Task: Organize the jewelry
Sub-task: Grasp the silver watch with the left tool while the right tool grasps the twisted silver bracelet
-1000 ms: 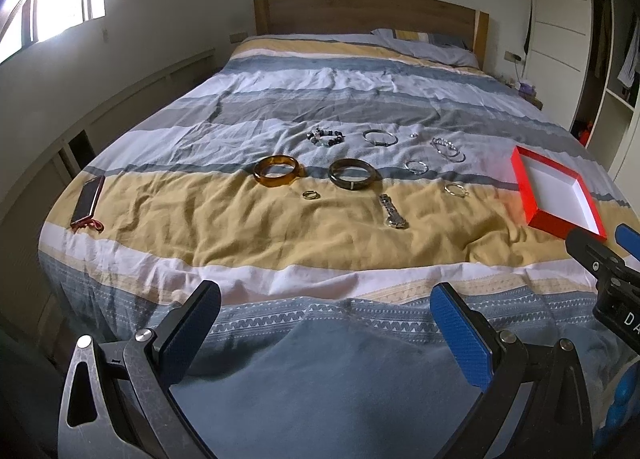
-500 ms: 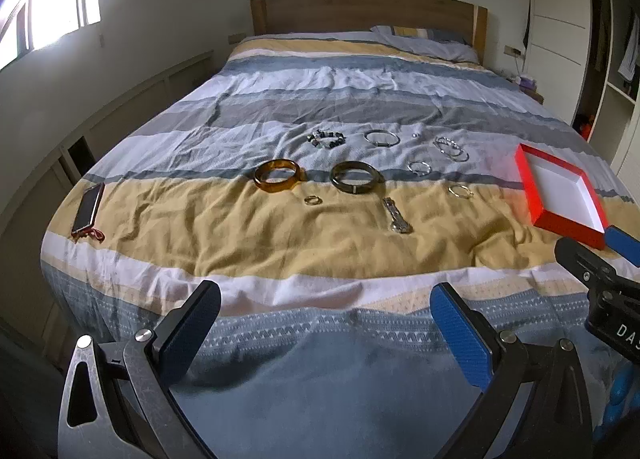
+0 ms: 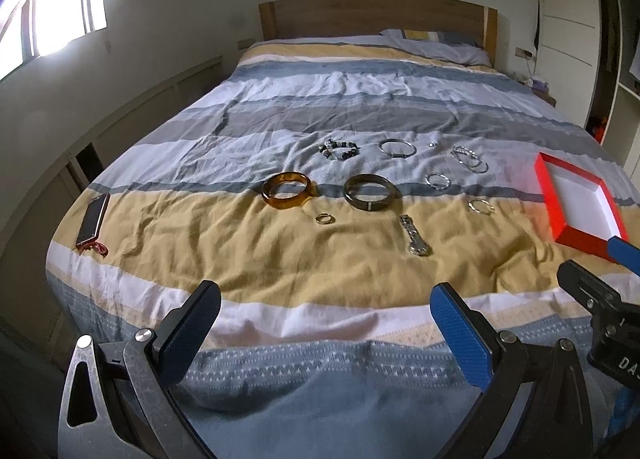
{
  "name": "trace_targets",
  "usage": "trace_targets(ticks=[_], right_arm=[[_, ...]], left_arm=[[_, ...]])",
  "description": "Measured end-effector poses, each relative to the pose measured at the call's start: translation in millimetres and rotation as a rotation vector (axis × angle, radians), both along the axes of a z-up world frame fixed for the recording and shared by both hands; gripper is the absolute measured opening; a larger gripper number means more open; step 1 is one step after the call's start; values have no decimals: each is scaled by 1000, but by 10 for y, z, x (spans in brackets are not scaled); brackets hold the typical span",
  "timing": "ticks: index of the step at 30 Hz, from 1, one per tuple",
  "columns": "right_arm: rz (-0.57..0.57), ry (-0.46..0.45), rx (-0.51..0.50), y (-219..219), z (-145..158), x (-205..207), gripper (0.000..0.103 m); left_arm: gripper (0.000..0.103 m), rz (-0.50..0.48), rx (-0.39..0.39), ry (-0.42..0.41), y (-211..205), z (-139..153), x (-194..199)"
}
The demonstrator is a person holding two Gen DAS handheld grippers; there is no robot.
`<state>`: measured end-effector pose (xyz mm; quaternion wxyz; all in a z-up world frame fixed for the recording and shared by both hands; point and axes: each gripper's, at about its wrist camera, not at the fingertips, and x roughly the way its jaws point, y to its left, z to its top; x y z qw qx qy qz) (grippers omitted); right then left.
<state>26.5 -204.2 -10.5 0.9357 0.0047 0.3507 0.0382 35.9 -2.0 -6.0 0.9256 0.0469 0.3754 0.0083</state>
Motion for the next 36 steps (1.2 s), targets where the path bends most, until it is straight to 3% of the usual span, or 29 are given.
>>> trace_targets(ticks=[5,11,15,17,21,29,36], right_arm=[[14,27,20,-60,-83,129,87],[36,57,44,-162,-161,310,86],[46,76,68,-248,-216,441,80],[52,90,75,-289,-254,508,70],[71,141,104,-378,-386,690,40],[121,172,149,-467,-525,1139,39],[149,221,163,-480,-743,1586,40]], left_arm=[[102,-14,-19,60,29,-130,177],[102,5,-105,123,176,-274,362],[102,7,-135,140,205,-335,466],[98,-3,-155,159,198,-378,530],[84,-54,-189,195,102,-444,665],[65,-183,-275,260,-304,-572,1051],[53,-197,-268,341,-500,-872,1427]])
